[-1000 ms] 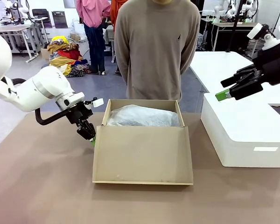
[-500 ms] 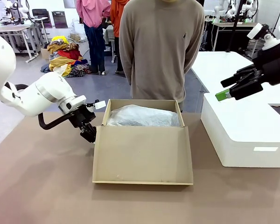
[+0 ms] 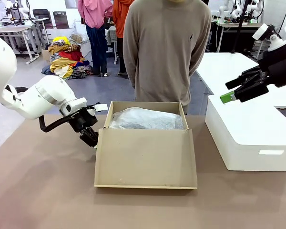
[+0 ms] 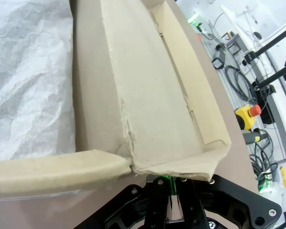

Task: Pack the shoes into the box.
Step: Close the Shoes Box.

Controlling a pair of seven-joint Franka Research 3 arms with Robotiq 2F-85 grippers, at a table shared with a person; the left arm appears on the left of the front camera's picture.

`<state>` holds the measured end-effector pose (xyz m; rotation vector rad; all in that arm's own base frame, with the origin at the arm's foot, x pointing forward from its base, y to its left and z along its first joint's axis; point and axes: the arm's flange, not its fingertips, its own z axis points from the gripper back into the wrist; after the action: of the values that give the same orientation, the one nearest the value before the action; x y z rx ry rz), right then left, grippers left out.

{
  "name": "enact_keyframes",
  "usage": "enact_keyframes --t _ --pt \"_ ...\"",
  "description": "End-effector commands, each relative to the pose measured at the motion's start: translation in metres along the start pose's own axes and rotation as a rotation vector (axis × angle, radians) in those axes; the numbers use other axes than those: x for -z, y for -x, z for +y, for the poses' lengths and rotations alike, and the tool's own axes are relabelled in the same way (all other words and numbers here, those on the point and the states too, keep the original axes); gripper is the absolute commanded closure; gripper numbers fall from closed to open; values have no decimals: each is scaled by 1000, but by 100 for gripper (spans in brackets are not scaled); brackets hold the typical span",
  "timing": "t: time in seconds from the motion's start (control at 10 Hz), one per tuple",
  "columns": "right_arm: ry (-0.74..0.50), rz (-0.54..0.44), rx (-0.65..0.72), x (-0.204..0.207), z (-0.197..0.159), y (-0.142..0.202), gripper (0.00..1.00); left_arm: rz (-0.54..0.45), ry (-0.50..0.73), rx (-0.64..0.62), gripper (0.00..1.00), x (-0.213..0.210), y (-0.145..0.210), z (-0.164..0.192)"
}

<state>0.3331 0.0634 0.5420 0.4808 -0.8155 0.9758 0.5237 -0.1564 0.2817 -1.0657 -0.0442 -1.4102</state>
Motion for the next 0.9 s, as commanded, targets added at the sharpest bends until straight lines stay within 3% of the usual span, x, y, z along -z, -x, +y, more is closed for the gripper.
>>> enact_keyframes --t 0.0,0.8 --pt "-15 -27 -20 1 -4 -1 0 -64 33 27 100 -2 -2 4" --pt "-15 -27 -20 1 -4 -1 0 -166 159 37 100 -8 -10 -7"
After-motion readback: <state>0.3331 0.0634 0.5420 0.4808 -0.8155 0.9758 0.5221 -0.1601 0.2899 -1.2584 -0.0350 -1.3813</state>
